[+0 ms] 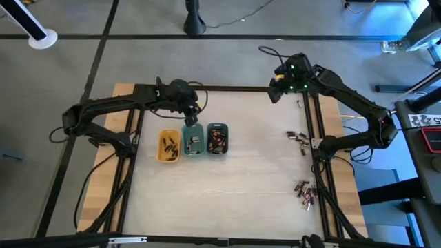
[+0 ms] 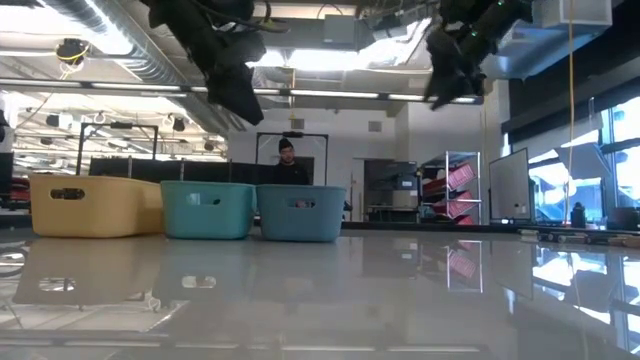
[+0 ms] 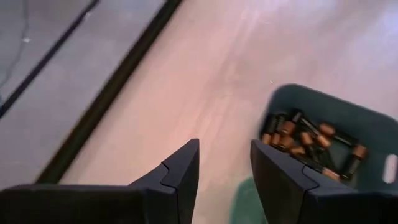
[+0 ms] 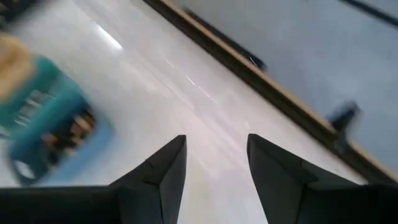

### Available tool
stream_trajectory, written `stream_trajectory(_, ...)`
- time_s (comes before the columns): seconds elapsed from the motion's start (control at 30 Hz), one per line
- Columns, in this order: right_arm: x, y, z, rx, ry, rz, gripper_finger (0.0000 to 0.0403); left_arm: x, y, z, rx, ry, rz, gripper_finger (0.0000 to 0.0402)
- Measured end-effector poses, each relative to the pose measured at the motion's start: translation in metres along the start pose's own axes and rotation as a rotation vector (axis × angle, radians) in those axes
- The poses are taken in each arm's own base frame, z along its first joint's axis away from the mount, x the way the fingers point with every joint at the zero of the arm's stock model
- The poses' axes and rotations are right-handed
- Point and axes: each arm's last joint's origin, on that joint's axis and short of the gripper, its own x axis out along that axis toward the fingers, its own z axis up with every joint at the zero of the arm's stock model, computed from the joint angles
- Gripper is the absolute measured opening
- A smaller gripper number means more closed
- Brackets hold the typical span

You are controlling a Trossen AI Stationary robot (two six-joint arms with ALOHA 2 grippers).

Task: Sort batteries
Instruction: Put the small black battery into the yellow bin

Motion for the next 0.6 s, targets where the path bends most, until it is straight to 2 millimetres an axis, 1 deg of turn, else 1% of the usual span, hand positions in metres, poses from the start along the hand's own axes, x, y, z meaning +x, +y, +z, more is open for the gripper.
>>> stream_trajectory(0.1, -0.001, -0.002, -0.01, 0.017, 0.105, -0.056, 0.0172, -0.007, 0.01, -0.002, -0.011, -0.029, 0.026, 0.0132)
stream_trajectory(0.23, -0.002, -0.003, -0.019, 0.053, 0.195, -0.074, 0.0172, -0.014, 0.02, -0.006, -0.033, -0.057, 0.036, 0.0132)
stream_trajectory(0.4, -0.003, -0.004, -0.026, 0.061, 0.267, -0.092, 0.0172, -0.022, 0.03, -0.006, -0.023, -0.09, 0.034, 0.0132)
stream_trajectory(0.47, -0.001, -0.005, -0.03, 0.062, 0.283, -0.103, 0.0172, -0.025, 0.034, -0.005, -0.021, -0.106, 0.031, 0.0132)
stream_trajectory(0.6, 0.012, -0.008, -0.045, 0.071, 0.357, -0.111, 0.0172, -0.029, 0.043, -0.006, -0.028, -0.128, 0.014, 0.0132)
